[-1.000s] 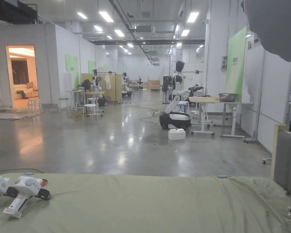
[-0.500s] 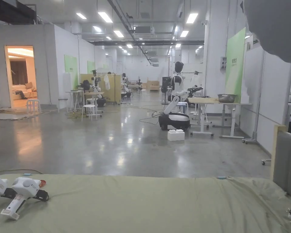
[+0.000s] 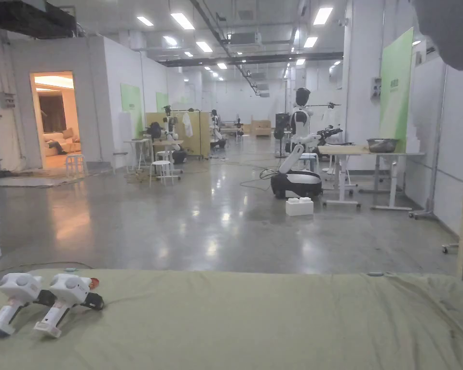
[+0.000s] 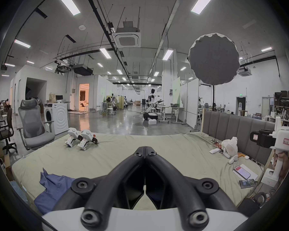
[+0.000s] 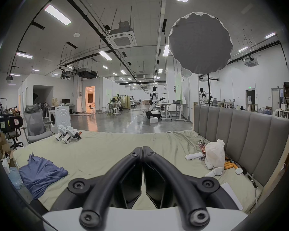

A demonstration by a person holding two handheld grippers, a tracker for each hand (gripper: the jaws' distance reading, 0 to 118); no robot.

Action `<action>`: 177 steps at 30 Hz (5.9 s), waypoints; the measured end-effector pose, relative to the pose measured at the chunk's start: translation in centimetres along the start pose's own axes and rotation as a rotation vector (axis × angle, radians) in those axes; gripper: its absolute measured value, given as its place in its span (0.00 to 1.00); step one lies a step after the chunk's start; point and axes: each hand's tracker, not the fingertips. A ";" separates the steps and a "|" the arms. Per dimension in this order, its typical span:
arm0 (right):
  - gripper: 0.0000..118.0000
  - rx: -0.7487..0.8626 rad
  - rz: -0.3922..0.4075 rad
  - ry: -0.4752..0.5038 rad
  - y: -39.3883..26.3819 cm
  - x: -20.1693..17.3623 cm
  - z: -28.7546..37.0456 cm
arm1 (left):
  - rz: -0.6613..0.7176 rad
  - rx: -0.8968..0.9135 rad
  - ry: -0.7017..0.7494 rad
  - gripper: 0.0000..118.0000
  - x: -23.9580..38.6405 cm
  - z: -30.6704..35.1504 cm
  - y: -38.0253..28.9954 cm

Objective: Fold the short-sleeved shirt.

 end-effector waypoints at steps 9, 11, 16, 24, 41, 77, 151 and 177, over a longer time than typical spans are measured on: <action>0.00 -0.017 -0.001 0.018 -0.4 -0.2 -0.2 | 0.086 -0.011 0.006 0.04 -1.7 0.2 -0.5; 0.00 -0.030 -0.004 0.024 -0.9 -0.2 -0.4 | 0.112 -0.030 0.043 0.09 -3.5 0.5 -0.8; 0.00 -0.076 -0.029 0.057 -2.2 -0.6 -1.2 | 0.057 -0.164 0.157 0.47 -8.8 1.2 -2.0; 0.00 -0.153 -0.045 0.143 -4.2 -2.8 -3.6 | 0.113 -0.369 0.266 0.85 -16.1 -0.4 -6.5; 0.00 -0.377 0.045 0.136 -7.7 -4.7 -6.6 | 0.210 -0.825 0.281 0.80 -26.1 -15.9 -23.9; 0.00 -0.310 -0.170 0.052 -8.6 3.2 1.9 | 0.180 -0.420 -0.254 0.00 -2.0 -25.9 -1.7; 0.00 -0.080 -0.027 0.033 -1.2 2.8 4.0 | -0.082 -0.115 -0.077 0.02 4.5 0.4 -0.4; 0.00 -0.484 -0.168 -0.129 -12.1 9.5 -0.4 | -0.067 -0.864 -0.112 0.02 1.9 -35.8 -23.9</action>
